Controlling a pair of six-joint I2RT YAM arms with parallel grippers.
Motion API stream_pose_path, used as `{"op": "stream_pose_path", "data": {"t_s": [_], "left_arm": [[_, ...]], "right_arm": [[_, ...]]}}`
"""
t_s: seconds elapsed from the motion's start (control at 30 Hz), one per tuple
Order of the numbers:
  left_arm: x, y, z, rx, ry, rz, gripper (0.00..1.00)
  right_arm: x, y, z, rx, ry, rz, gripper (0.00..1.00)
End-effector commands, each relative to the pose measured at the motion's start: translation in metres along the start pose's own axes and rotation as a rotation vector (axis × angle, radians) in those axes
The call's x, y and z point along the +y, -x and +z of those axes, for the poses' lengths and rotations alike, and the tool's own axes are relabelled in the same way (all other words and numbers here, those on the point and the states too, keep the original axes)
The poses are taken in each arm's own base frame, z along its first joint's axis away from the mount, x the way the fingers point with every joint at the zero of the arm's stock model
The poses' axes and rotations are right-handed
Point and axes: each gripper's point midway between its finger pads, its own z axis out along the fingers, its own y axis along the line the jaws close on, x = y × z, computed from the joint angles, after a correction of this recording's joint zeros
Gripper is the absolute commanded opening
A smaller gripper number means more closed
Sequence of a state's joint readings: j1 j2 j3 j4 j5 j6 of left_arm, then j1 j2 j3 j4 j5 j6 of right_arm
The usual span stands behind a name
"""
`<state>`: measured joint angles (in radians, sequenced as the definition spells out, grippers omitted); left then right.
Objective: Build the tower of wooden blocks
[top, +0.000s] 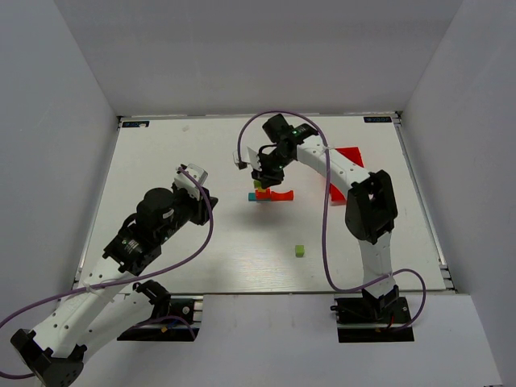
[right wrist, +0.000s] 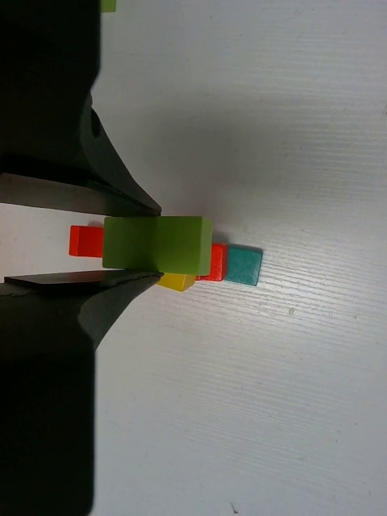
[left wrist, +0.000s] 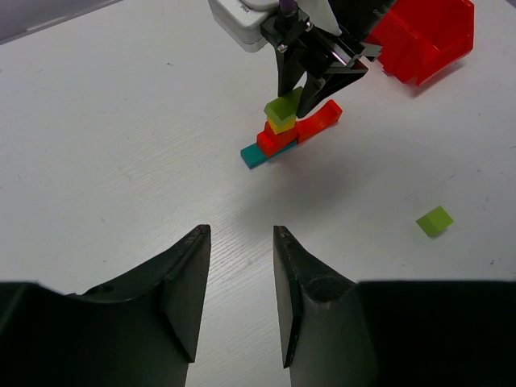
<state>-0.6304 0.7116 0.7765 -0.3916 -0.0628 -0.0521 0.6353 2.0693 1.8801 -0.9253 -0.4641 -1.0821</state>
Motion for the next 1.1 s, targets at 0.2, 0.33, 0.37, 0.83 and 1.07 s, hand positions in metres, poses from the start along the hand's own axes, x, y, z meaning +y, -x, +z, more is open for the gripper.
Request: {"op": "stream_pose_path", "data": {"t_s": [0.2,0.33,0.37,0.83,1.07], "left_arm": [[0.000,0.002,-0.003,-0.011,-0.002,-0.003,0.47],[0.000,0.002,-0.003,-0.011,-0.002,-0.003,0.47],[0.000,0.002,-0.003,-0.011,-0.002,-0.003,0.47],[0.002,0.002,-0.003,-0.011,0.007,-0.004,0.47],[0.002,0.004,-0.005,-0.020,0.007,-0.004,0.47]], "right_arm": [[-0.009,0.008,-0.004,0.010,-0.033,0.002,0.00],[-0.011,0.009,-0.005,0.008,-0.039,0.011,0.00],[-0.011,0.009,-0.005,0.006,-0.041,0.016,0.00],[-0.011,0.015,-0.007,-0.005,-0.064,0.117,0.00],[-0.011,0.018,-0.008,-0.013,-0.071,0.161,0.00]]}}
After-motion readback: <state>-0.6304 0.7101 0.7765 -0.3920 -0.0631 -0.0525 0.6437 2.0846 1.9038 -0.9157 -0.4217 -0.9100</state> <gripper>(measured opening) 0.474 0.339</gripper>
